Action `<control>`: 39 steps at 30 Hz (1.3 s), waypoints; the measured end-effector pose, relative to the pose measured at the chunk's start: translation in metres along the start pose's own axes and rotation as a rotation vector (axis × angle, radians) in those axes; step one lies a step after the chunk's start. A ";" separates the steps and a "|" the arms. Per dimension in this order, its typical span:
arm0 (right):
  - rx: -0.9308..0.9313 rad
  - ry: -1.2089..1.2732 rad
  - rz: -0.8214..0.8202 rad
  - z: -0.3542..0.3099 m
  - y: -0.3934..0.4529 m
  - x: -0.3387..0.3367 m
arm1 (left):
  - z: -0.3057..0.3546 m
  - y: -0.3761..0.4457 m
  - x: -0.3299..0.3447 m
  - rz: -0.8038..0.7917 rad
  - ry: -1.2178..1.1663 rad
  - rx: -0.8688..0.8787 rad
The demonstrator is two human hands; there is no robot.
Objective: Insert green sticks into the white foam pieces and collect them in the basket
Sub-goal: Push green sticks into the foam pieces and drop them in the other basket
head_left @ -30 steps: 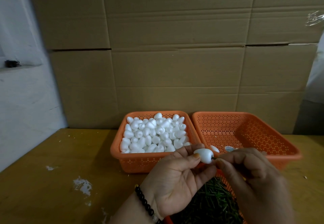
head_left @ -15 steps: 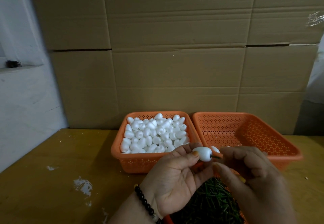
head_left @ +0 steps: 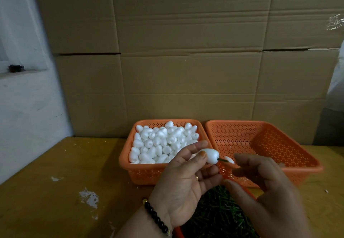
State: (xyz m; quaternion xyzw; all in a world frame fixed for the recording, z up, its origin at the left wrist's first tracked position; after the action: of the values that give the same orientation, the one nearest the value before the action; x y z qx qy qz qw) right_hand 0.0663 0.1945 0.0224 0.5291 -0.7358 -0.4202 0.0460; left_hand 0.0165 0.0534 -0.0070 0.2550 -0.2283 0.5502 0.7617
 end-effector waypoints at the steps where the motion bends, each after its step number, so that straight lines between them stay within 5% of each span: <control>1: -0.002 0.004 0.000 0.000 0.000 0.000 | 0.000 0.000 0.000 0.002 -0.014 -0.007; 23: 0.055 0.051 -0.006 0.004 -0.002 0.002 | -0.011 -0.003 0.004 0.118 -0.462 -0.298; 30: 0.049 0.023 0.000 0.003 -0.002 0.001 | -0.009 0.000 -0.002 0.145 -0.338 -0.187; 39: 0.011 -0.006 0.032 0.005 0.000 -0.001 | -0.001 0.002 -0.005 0.068 0.097 0.085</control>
State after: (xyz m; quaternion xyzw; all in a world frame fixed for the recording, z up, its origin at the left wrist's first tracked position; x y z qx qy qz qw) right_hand 0.0641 0.1986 0.0194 0.5164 -0.7465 -0.4169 0.0475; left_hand 0.0132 0.0507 -0.0106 0.2525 -0.1762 0.5968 0.7410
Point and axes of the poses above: each hand's wrist, its own y-axis towards the middle knuckle, its own x-axis out of the palm, z = x × y, the point moved 6 cm from there along y, towards the middle knuckle, and after that the axes turned 7 degrees about x, right-handed, at the moved point
